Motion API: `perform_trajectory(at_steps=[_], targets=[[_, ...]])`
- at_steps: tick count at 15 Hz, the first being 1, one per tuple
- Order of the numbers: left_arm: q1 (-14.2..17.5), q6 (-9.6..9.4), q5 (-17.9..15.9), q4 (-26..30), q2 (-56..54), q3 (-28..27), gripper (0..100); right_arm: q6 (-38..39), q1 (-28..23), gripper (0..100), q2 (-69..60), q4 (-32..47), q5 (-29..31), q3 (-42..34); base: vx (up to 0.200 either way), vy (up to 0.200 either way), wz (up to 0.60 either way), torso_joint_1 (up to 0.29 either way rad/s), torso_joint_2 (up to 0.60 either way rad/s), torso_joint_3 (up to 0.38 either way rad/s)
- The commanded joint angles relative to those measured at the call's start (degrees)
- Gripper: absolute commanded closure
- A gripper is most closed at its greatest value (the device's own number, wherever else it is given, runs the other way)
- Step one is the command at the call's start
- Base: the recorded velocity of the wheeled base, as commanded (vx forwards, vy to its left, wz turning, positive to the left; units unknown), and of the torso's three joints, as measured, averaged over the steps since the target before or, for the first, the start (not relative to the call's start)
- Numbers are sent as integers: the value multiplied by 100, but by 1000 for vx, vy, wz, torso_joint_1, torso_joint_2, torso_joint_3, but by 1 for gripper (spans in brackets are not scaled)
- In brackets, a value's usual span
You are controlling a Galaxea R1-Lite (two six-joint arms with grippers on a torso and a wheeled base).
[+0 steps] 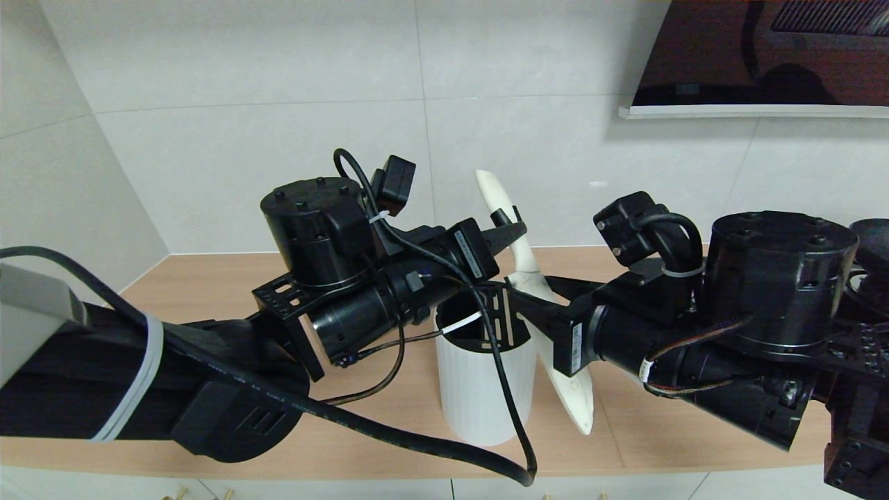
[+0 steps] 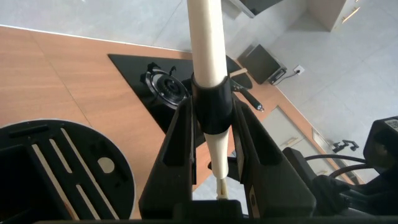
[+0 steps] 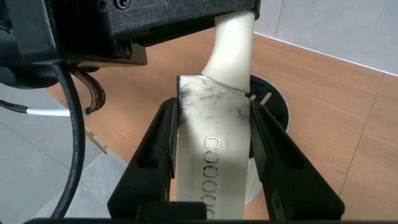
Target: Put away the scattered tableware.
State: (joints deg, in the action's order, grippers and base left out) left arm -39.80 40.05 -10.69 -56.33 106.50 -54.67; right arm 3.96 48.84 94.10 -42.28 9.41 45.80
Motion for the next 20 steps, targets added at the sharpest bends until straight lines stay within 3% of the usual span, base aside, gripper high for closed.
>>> perform_trajectory(at_steps=[1, 2, 8, 10, 14, 18, 19, 20], targets=[[-1, 3, 6, -9, -24, 1, 100, -1, 3, 100, 3, 0, -1, 8, 0, 0, 0, 0, 0, 0], [-1, 3, 6, -1, -24, 1, 100, -1, 3, 0, 3, 0, -1, 8, 0, 0, 0, 0, 0, 0], [43, 12, 32, -1, -147, -26, 100, 87, -6, 0, -94, -70, -1, -27, 0, 0, 0, 0, 0, 0], [87, 3, 234, -1, -173, -105, 100, 87, -50, 0, -199, -61, 17, -45, 0, 0, 0, 0, 0, 0], [403, -50, 401, 35, -551, -307, 100, 61, -313, 0, -814, -9, -53, -150, 0, 0, 0, 0, 0, 0], [676, -489, 577, 430, -885, -500, 100, 52, -709, 0, -999, -9, -62, -133, 0, 0, 0, 0, 0, 0], [684, -797, 1095, 834, -973, -773, 100, 43, -814, 0, -1043, -9, -71, -124, 0, 0, 0, 0, 0, 0], [658, -981, 1517, 1054, -982, -940, 100, 43, -885, 0, -1034, -9, -80, -115, 0, 0, 0, 0, 0, 0]])
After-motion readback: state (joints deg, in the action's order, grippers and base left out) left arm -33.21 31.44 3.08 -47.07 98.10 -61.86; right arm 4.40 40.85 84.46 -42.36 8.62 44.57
